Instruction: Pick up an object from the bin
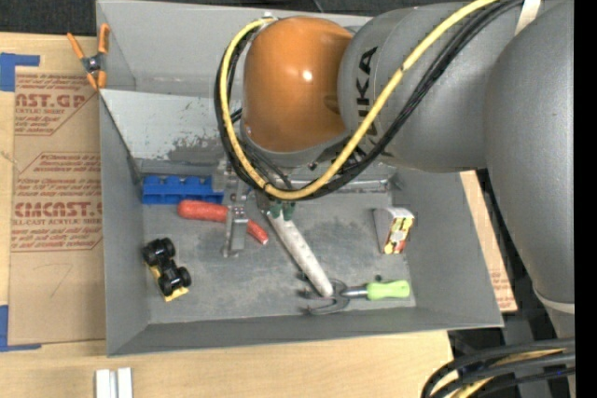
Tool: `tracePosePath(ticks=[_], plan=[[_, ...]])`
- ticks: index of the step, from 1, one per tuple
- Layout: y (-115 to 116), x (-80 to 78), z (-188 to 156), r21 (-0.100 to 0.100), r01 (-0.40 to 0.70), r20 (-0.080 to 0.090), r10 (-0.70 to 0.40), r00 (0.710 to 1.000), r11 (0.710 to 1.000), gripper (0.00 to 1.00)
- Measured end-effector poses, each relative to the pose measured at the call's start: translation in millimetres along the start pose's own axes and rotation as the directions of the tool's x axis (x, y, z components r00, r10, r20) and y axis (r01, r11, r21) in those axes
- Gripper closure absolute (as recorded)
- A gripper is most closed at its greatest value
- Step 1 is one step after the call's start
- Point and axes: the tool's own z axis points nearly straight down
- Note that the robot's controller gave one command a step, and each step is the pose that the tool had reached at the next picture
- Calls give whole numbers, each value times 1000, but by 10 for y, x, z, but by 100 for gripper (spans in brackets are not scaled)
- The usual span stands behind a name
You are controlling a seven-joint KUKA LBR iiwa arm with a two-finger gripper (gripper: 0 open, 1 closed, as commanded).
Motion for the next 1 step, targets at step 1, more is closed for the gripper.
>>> tracePosePath(ticks=[1], plan=[[-11,-20,-44,-1,-2,8,3,1000,1000,0]])
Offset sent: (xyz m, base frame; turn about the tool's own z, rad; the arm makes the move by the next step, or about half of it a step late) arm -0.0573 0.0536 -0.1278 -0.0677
